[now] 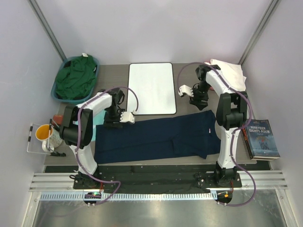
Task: Fold and stack the t-shirts
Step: Fold the other side of the tshirt into a rectangle, then rotate the tshirt 80 degrees
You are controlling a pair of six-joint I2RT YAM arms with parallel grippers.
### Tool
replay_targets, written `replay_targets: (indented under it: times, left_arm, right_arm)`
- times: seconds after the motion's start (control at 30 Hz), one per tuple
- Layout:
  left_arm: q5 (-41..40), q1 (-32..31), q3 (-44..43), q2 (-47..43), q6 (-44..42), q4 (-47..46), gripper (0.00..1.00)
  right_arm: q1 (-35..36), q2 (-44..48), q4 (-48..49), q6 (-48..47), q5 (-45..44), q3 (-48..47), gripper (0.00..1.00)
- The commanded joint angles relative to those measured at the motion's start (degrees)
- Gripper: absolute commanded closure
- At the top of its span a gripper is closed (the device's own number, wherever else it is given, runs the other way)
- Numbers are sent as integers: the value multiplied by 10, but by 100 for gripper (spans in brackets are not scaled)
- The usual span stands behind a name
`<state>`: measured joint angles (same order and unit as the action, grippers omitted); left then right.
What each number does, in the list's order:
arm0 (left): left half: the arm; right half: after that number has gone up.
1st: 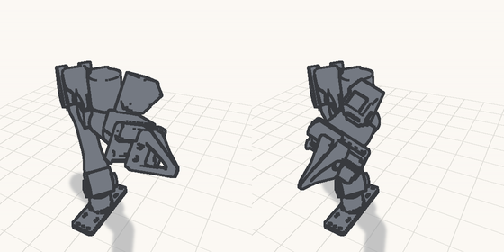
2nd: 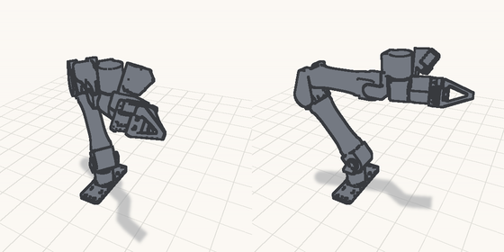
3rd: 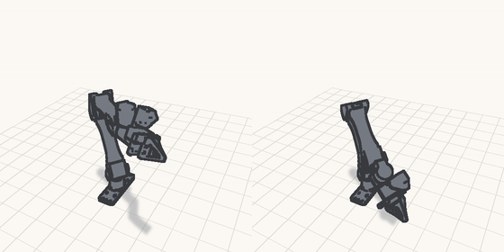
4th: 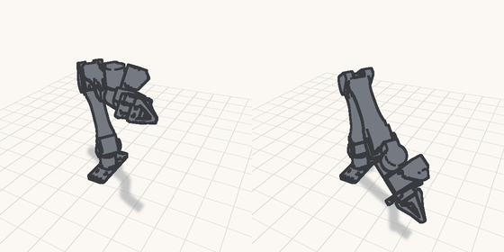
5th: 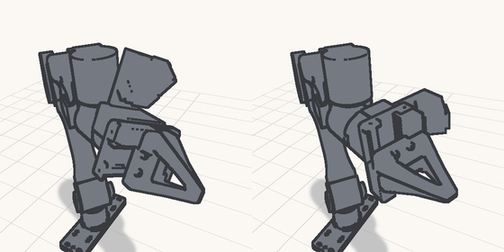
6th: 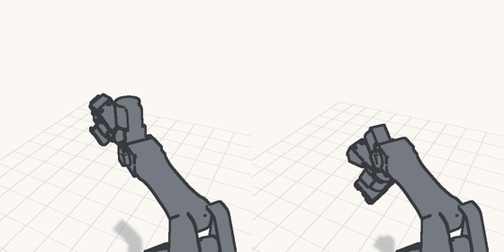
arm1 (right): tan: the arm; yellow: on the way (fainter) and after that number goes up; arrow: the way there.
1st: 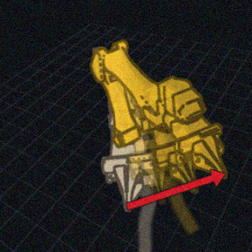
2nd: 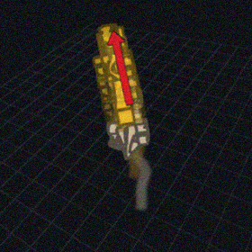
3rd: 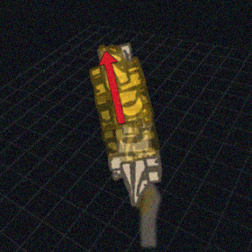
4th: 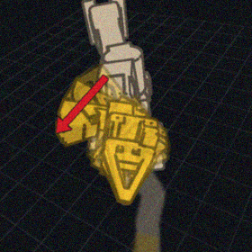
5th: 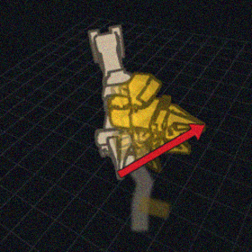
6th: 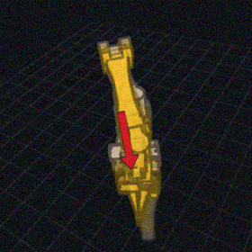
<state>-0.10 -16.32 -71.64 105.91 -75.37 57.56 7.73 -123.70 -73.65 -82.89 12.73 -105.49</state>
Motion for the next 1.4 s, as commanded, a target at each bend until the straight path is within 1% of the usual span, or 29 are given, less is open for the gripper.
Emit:
replay_targets:
  times: [0.0,0.2,0.4,0.6,0.77,0.87,0.97,1.07,1.1,1.17,1.2,1.23,1.27,1.3,1.33,1.37]
  left_arm:
    - [-8,4,-27,17,-1,16,35]
    - [-9,4,-47,41,-1,22,34]
    - [-9,3,-68,67,-6,42,34]
    - [-4,4,-76,77,-12,58,34]
    - [-4,3,-75,86,-12,58,35]
    - [-1,3,-74,88,-8,58,35]
    - [-1,2,-70,90,-7,58,35]
    - [-1,2,-64,92,-6,57,38]
    - [-1,2,-58,93,-5,56,39]
    - [-1,2,-52,94,-6,55,40]
    - [-1,2,-50,95,-6,55,41]
    - [8,2,-49,97,-6,57,43]
    - [15,2,-49,98,-5,59,45]
    - [15,1,-49,102,-4,60,47]
    - [15,1,-49,104,-2,62,57]
    - [16,1,-52,106,-2,63,64]
  right_arm:
    - [-2,-24,-127,-53,-3,-67,39]
    - [-3,-32,-127,-62,-14,-44,39]
    - [0,-20,-127,-80,-30,19,39]
    - [5,-8,-128,-88,-44,56,40]
    - [4,-22,-127,-77,-53,42,41]
    - [4,-31,-127,-65,-50,13,41]
    - [7,-28,-127,-76,-57,27,42]
    - [9,-30,-127,-72,-57,33,47]
    - [11,-31,-127,-72,-59,35,50]
    - [12,-31,-127,-70,-61,38,52]
    - [12,-32,-127,-71,-63,40,55]
    - [12,-31,-127,-72,-63,40,56]
    - [12,-32,-127,-70,-63,38,59]
    - [13,-34,-127,-70,-66,39,65]
    - [15,-36,-127,-69,-68,39,70]
    - [15,-37,-127,-68,-69,39,74]
